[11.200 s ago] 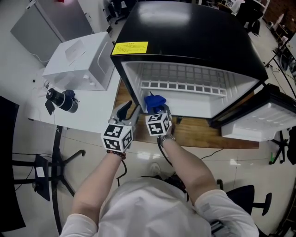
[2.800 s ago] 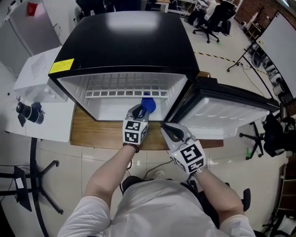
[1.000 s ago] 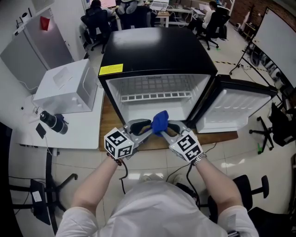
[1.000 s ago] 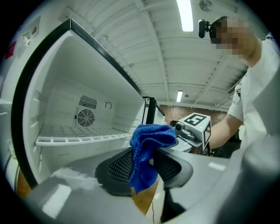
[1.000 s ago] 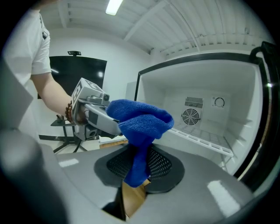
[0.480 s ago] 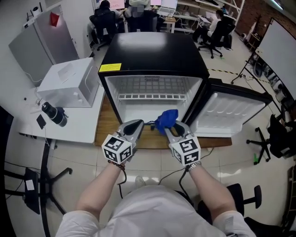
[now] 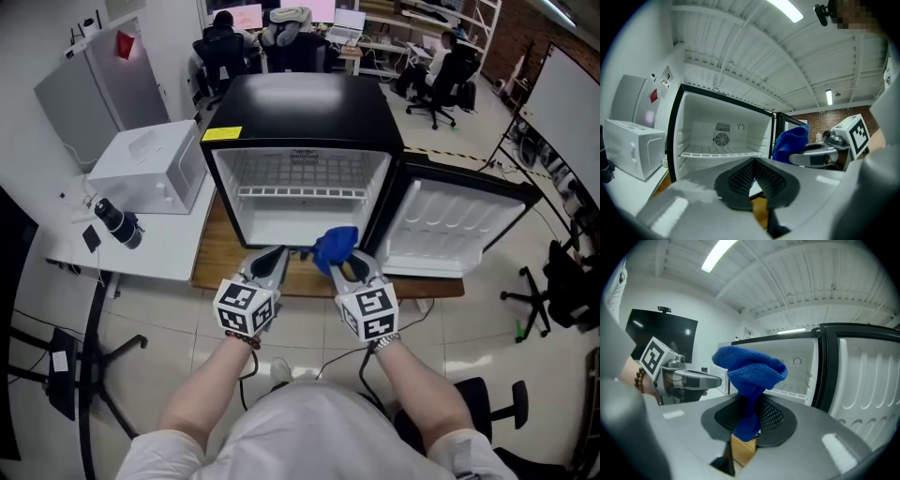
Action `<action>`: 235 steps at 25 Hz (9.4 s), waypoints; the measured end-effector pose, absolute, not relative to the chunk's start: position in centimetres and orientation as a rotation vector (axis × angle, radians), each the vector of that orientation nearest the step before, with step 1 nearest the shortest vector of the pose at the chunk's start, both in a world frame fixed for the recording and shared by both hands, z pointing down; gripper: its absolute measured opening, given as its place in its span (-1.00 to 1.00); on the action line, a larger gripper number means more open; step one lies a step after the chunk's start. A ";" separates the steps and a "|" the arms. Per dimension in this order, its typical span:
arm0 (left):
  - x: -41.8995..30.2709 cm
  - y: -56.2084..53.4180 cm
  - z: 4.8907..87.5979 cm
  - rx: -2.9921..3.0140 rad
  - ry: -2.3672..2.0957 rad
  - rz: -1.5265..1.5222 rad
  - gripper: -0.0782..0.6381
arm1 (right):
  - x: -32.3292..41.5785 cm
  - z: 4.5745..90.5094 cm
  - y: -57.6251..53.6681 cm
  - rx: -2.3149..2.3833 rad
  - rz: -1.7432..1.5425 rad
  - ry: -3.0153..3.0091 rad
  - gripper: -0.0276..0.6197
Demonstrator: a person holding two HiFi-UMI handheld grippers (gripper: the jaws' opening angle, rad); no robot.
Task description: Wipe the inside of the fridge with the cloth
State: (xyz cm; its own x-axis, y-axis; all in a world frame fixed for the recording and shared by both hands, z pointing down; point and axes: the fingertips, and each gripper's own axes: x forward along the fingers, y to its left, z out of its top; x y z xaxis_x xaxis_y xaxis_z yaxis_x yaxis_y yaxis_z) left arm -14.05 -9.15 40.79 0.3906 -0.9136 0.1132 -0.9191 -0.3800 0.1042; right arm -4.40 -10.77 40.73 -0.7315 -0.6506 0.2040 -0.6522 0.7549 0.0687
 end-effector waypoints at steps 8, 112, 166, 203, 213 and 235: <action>-13.2 -7.5 40.6 2.488 -1.690 0.068 -0.77 | -3.9 40.6 -9.2 1.024 0.004 -2.738 -0.68; 10.3 -23.8 56.2 2.174 -1.488 0.625 -0.40 | 22.1 31.4 -25.5 1.456 -0.120 -2.435 -0.71; 10.7 -22.9 57.0 2.218 -1.420 0.590 -0.42 | 13.5 41.9 -22.4 1.163 0.045 -2.489 -0.71; 10.3 -22.7 56.9 2.158 -1.460 0.587 -0.46 | 27.2 44.6 -26.6 1.537 0.073 -2.277 -0.71; 10.3 -22.6 56.5 2.146 -1.475 0.573 -0.46 | 33.2 45.0 -27.6 1.651 0.083 -2.187 -0.71; 10.4 -22.5 56.8 2.137 -1.478 0.552 -0.46 | 38.0 45.0 -27.1 1.736 0.080 -2.120 -0.71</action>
